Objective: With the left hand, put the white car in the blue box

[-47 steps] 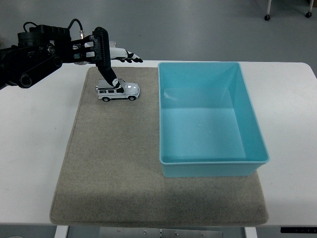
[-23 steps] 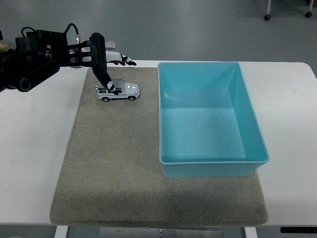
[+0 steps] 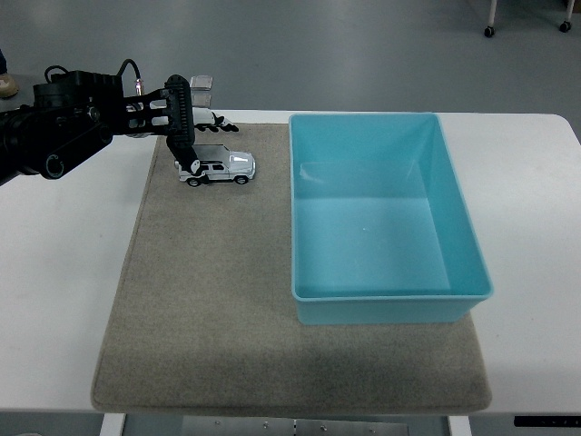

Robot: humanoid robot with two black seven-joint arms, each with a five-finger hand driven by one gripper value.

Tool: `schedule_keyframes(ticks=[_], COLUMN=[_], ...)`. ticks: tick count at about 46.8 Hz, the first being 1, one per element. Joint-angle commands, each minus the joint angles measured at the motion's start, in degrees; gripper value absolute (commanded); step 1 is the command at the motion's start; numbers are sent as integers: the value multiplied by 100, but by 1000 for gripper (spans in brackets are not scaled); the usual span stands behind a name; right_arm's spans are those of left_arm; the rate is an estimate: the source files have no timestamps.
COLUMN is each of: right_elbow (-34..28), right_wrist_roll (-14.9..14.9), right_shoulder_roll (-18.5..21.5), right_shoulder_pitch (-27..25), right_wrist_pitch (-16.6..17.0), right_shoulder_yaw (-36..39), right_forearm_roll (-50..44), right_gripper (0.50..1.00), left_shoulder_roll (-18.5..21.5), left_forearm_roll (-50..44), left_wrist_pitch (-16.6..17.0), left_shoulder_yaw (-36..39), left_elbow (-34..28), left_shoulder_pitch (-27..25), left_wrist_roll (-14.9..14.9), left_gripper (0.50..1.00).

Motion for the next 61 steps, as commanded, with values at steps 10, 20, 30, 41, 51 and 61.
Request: schedule_keyframes(ticks=[10,20,30,41,51,61], right_elbow=[0,0,0,0,0,0], right_wrist_roll=[0,0,0,0,0,0], right_shoulder_roll=[0,0,0,0,0,0], right_shoulder_pitch=[1,-8,1,1,1,1], right_wrist_pitch=[-1,-1,-1,-1,8,-1], right_shoulder_yaw=[0,0,0,0,0,0], right_forearm_roll=[0,0,0,0,0,0], right_gripper=[936,936,936,936,936,936], left_shoulder_roll=[-114,-150,-150,-150,-158,-158], left_forearm_roll=[-2,68,464,464,473,517], left_wrist_pitch=[228,236,280,412,465,474], left_shoulder_yaw=[-3,5,-3,-3,-3,-3], left_elbow=[-7,-34,-34,-34,-34,-34], left_shoulder_pitch=[12,20,20,20,-24,-24], left_wrist_roll=[-17,-17,-17,-17,-8,0], left_gripper=[1000,975,917,814,645,500])
